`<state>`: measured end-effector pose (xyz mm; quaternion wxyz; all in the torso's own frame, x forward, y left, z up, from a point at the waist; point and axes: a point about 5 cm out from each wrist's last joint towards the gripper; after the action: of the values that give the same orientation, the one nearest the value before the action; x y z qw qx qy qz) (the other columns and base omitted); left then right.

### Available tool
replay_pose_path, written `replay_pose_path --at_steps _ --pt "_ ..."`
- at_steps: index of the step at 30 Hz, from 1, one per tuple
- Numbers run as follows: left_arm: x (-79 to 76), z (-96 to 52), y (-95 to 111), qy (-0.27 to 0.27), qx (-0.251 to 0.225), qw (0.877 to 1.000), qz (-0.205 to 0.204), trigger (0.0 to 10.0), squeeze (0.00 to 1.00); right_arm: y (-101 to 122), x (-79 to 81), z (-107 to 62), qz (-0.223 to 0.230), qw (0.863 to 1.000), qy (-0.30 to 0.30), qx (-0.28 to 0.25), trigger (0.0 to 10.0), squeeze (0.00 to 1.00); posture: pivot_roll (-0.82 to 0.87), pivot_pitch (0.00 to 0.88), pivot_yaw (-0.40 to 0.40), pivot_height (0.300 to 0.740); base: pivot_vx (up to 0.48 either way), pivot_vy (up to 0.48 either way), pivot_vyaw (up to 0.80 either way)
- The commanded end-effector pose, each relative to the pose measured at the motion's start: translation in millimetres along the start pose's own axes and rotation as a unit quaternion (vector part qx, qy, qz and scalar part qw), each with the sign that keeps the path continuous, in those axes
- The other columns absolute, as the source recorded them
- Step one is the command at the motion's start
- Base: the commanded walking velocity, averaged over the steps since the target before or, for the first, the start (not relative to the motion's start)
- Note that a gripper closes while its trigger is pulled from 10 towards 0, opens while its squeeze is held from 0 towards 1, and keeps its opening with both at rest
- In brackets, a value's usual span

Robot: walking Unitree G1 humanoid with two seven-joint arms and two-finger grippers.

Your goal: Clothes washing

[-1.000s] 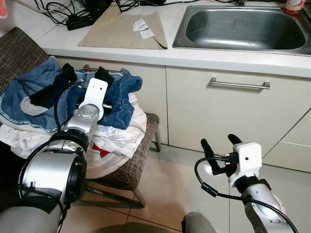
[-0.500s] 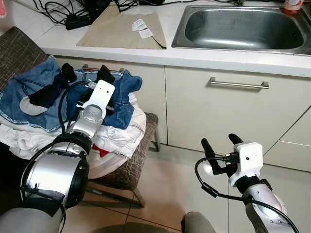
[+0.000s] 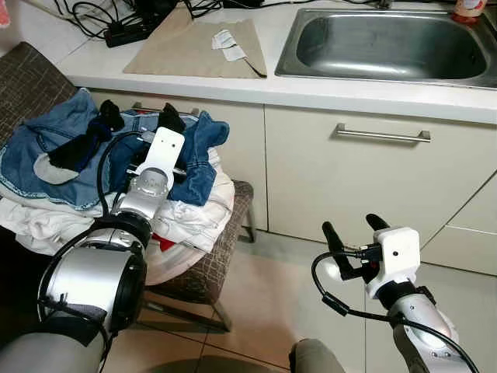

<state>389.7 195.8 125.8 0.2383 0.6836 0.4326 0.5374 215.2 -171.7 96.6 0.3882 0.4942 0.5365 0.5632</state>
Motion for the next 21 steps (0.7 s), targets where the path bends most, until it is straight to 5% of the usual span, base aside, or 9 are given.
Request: replay_pose_path --at_steps 1,11,17,18,21 --pt "2.6 0.9 10.3 0.004 -0.014 1.0 -0.024 10.0 1.0 0.7 1.5 1.0 0.0 1.0 0.001 -0.001 10.0 0.0 -0.54 0.073 0.137 0.74 0.0 0.0 0.0" --pt "11.2 1.0 11.5 0.033 -0.02 0.999 0.001 10.0 1.0 -0.1 2.5 4.0 -0.001 1.0 0.005 -0.001 10.0 0.0 -0.53 0.054 0.142 0.74 0.0 0.0 0.0" --pt "13.7 1.3 18.8 0.025 -0.038 0.996 -0.076 10.0 1.0 1.2 1.8 7.3 -0.004 1.0 0.007 -0.004 10.0 0.0 -0.52 0.057 0.149 0.74 0.0 0.0 0.0" --pt "14.0 1.4 21.3 0.018 -0.045 0.993 -0.109 4.5 1.0 1.3 1.5 7.8 -0.004 1.0 0.007 -0.004 10.0 0.0 -0.52 0.061 0.15 0.74 0.0 0.0 0.0" --pt "15.4 1.4 21.8 0.014 -0.048 0.991 -0.124 4.3 1.0 1.1 1.7 9.0 -0.004 1.0 0.007 -0.005 10.0 0.0 -0.51 0.066 0.15 0.74 0.0 0.0 0.0"
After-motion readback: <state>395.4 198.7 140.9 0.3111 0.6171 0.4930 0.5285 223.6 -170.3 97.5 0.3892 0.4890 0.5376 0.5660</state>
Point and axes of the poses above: a point about 5 cm out from each wrist's last joint towards the gripper, its own z axis pointing out of the wrist towards the gripper, its own y axis along the axis of the wrist's last joint, x = y × z, and after that the axes turned 13 degrees about z, right-handed
